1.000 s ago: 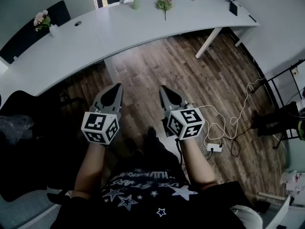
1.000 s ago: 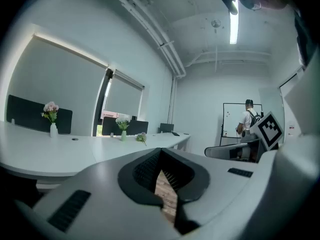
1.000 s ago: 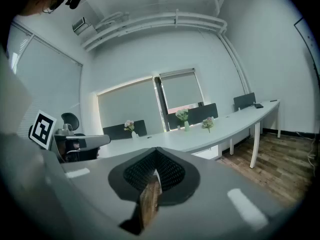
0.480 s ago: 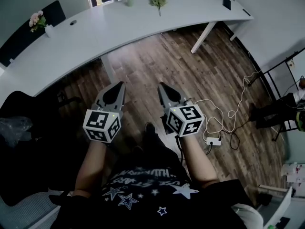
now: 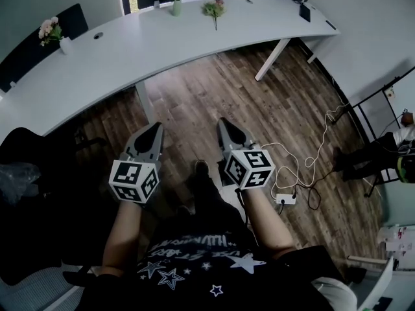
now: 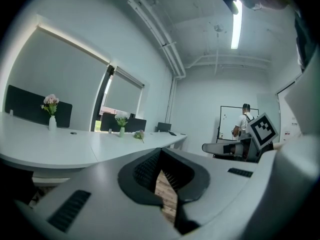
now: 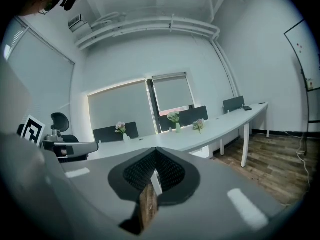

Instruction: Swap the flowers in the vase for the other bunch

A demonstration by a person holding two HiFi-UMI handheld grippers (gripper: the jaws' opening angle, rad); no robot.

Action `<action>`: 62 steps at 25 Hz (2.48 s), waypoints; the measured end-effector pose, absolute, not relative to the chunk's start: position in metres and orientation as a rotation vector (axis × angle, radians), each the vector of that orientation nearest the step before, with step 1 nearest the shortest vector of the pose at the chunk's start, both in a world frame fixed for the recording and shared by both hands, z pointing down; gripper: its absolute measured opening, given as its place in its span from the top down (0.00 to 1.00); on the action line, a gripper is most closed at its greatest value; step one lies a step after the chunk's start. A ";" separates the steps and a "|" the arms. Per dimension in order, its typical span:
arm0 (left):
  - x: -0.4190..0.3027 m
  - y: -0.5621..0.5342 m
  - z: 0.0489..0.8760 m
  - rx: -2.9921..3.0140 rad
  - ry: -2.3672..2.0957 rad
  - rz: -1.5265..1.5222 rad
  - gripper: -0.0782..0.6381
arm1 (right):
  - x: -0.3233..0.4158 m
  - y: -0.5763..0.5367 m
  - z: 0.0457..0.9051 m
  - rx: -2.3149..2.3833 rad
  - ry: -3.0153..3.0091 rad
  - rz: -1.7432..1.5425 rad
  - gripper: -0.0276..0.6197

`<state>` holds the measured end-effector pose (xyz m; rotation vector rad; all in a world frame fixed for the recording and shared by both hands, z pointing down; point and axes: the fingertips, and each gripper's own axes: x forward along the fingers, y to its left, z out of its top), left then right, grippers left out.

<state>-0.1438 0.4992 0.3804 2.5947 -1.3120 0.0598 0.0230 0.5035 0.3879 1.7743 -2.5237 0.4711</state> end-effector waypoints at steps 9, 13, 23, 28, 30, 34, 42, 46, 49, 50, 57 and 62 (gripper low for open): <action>-0.155 0.472 0.389 2.578 -1.357 0.095 0.88 | 0.019 0.466 0.399 1.756 -2.543 0.493 0.95; -0.157 0.448 0.392 2.571 -1.378 0.102 0.88 | 0.017 0.437 0.404 1.739 -2.559 0.512 0.95; -0.143 0.358 0.399 2.497 -1.458 0.143 0.88 | 0.034 0.325 0.409 1.648 -2.596 0.548 0.95; -0.131 0.300 0.394 2.467 -1.493 0.173 0.88 | 0.044 0.268 0.406 1.582 -2.587 0.491 0.95; -0.120 0.280 0.391 2.460 -1.498 0.169 0.88 | 0.053 0.249 0.405 1.561 -2.597 0.488 0.95; -0.091 0.244 0.389 2.461 -1.499 0.180 0.88 | 0.077 0.211 0.403 1.532 -2.613 0.503 0.95; -0.056 0.195 0.395 2.424 -1.526 0.212 0.88 | 0.105 0.152 0.405 1.425 -2.660 0.519 0.95; -0.053 0.182 0.393 2.406 -1.554 0.214 0.88 | 0.109 0.133 0.404 1.385 -2.674 0.512 0.95; -0.057 0.173 0.393 2.396 -1.564 0.212 0.88 | 0.106 0.123 0.404 1.390 -2.691 0.533 0.95; -0.058 0.169 0.393 2.392 -1.566 0.204 0.88 | 0.104 0.120 0.407 1.386 -2.689 0.535 0.95; -0.069 0.136 0.393 2.398 -1.571 0.177 0.88 | 0.090 0.101 0.416 1.396 -2.678 0.560 0.95; -0.069 0.094 0.396 2.432 -1.504 0.142 0.88 | 0.081 0.064 0.410 1.393 -2.662 0.482 0.95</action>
